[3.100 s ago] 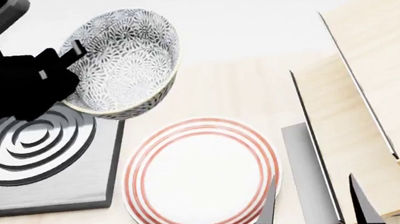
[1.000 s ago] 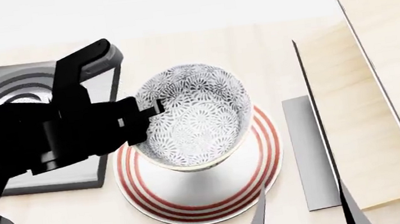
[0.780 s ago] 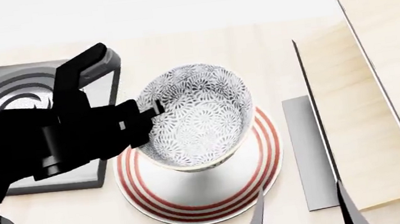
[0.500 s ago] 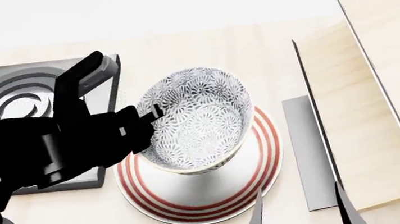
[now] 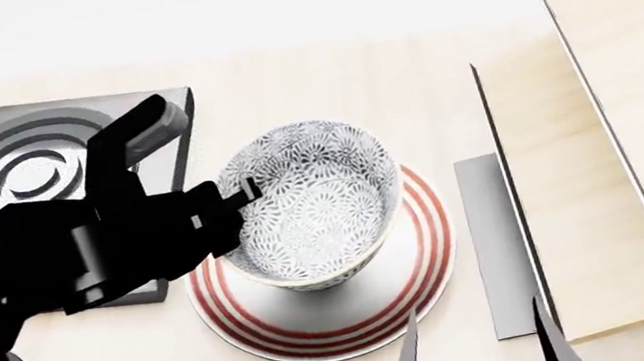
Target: Pick up the akita bowl and put it on the plate.
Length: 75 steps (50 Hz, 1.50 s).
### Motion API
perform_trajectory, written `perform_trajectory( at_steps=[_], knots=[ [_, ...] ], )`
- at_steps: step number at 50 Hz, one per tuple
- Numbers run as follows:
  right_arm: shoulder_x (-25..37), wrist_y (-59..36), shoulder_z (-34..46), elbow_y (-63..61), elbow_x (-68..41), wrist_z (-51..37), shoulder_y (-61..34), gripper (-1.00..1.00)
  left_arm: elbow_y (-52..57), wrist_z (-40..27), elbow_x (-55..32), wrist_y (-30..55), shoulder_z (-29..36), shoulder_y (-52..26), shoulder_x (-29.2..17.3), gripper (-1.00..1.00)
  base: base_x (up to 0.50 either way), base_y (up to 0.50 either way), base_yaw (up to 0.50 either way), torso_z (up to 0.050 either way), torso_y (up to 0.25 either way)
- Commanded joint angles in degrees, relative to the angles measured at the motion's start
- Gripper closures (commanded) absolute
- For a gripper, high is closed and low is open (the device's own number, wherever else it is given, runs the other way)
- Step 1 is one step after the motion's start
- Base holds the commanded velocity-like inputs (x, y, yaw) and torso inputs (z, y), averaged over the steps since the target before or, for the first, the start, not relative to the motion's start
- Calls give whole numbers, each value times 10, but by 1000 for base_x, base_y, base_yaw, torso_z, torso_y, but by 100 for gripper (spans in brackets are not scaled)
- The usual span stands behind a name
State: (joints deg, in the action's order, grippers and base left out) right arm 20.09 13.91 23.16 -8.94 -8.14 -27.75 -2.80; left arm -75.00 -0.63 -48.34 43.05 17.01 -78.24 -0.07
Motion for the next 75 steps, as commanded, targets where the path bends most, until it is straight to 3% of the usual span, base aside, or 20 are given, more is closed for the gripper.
perform_trajectory(
  at_steps=[1, 7, 17, 19, 24, 27, 37, 38, 62, 75],
  knots=[
    [2, 1, 1, -1, -3, 0, 0, -100, 0, -44, -105, -34, 112, 0, 1, 100, 0, 0, 0, 5, -250],
    [2, 0, 2, 3, -4, 1, -1, -100, 0, -50, -276, -60, 267, -3, 1, 100, 0, 0, 0, 5, -120],
    [0, -6, 9, 3, 2, 0, -4, -100, 0, -64, -450, -108, 458, -14, 0, 100, 1, 0, -1, 0, 0],
    [0, -6, 9, 4, 1, 0, -5, -100, 0, -67, -509, -120, 522, -19, 1, 100, 0, 0, 0, 0, 0],
    [0, -6, 10, 5, 2, -1, -5, -100, 0, -59, -722, -164, 759, -34, 1, 100, 0, 0, 0, 0, 0],
    [0, -5, 11, 5, 2, -1, -4, -100, 1, -56, -767, -170, 833, -38, 1, 100, 0, 0, 0, 0, 0],
    [-1, -6, 14, 7, 1, -1, -6, -100, 1, -60, -803, -176, 860, -40, 1, 100, 0, 0, 0, 0, -37],
    [-1, -7, 14, 7, 2, -1, -6, -100, 1, -58, -804, -177, 859, -41, 1, -100, 0, 0, 0, 0, 0],
    [-1, -3, 18, 16, -1, -1, -9, -100, 2, -84, -780, -173, 856, -44, 1, -100, 0, 0, 0, 0, 0],
    [-2, -5, 23, 13, 1, -2, -11, -100, 1, -88, -743, -153, 873, -94, 1, -100, 0, 0, 0, 0, 0]
  ],
)
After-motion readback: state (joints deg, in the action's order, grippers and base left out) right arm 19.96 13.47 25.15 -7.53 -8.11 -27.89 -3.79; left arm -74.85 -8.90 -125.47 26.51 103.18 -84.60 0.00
